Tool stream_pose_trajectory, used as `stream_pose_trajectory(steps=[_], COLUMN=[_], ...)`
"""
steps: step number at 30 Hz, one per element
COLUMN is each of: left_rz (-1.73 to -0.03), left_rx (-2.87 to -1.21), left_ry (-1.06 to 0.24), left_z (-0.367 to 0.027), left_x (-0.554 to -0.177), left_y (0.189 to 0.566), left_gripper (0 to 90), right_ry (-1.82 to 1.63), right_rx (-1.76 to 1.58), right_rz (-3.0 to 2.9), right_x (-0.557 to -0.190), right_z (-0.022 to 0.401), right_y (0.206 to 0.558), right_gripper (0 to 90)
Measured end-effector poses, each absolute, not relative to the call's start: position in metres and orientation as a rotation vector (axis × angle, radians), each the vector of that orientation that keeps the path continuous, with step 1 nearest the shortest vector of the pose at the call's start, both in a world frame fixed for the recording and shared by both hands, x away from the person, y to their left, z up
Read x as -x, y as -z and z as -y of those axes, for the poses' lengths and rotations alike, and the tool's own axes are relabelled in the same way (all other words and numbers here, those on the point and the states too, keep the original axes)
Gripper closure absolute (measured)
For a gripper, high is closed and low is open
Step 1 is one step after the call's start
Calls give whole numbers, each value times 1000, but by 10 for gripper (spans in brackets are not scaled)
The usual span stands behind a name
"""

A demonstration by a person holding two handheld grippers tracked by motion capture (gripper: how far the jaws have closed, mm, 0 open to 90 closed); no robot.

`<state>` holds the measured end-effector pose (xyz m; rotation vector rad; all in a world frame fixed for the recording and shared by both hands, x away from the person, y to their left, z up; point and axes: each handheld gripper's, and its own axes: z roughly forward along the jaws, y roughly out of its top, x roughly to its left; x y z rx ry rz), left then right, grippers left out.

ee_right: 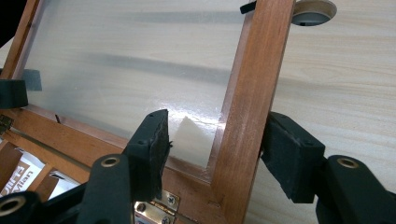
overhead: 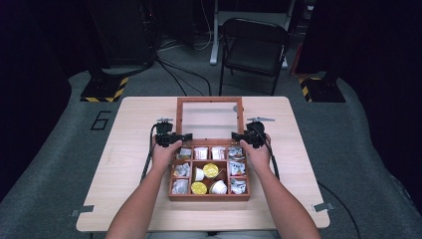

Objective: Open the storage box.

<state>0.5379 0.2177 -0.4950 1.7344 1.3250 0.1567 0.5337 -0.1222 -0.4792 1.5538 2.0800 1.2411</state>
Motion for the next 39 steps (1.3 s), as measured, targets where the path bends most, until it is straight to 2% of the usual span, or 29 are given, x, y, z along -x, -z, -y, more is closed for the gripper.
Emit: stream_pose_trajectory(steps=[14, 39], left_rz=[-1349, -1345], left_rx=[-1707, -1709], left_ry=[-86, -70], left_z=[-220, -222], left_x=[-542, -543], left_y=[499, 503], left_gripper=[305, 302], right_ry=[-1269, -1279], right_rx=[-1590, -1678], right_rz=[-2107, -2119], right_x=[-538, -542], right_z=[130, 133], right_y=[482, 485], right_gripper=[466, 468])
